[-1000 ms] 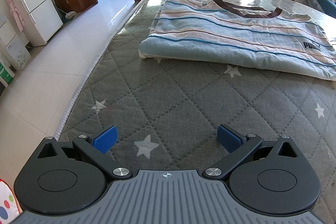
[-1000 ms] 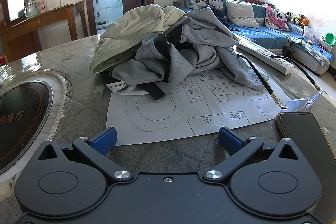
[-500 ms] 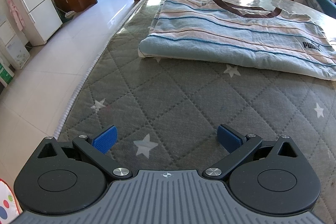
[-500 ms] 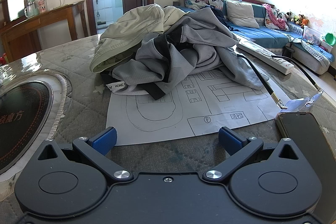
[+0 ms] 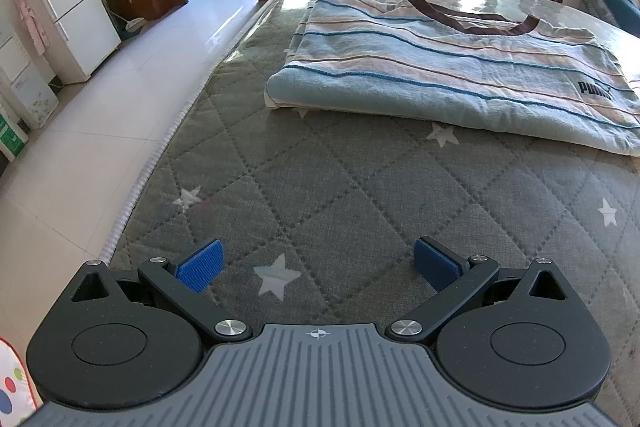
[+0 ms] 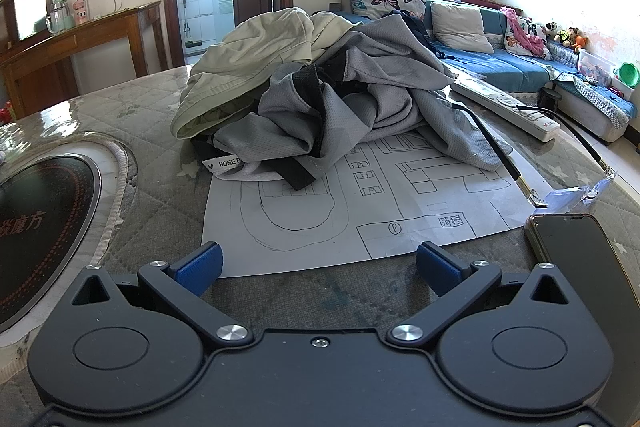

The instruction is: Fold clothes

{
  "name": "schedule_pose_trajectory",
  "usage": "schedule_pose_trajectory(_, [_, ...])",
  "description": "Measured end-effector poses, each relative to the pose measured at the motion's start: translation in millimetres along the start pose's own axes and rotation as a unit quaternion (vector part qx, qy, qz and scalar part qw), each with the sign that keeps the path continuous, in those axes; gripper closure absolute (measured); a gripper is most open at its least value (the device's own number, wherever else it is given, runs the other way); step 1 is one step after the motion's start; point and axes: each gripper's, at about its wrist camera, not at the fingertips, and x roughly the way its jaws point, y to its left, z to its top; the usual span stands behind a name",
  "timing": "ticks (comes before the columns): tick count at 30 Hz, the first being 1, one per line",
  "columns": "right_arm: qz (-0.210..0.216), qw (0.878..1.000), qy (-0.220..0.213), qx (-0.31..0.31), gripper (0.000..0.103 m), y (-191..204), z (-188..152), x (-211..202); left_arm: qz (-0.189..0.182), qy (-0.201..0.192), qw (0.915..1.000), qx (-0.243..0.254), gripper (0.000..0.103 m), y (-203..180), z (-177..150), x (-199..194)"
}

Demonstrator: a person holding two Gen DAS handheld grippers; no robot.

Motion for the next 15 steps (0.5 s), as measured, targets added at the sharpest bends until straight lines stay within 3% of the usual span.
schedule_pose_trajectory(15, [0.000,1.000,0.000,0.000,0.000,0.1,0.0,0.0,0.000,0.002,1.0000,-0.002,0.000,-0.9,-0.7,-0.8])
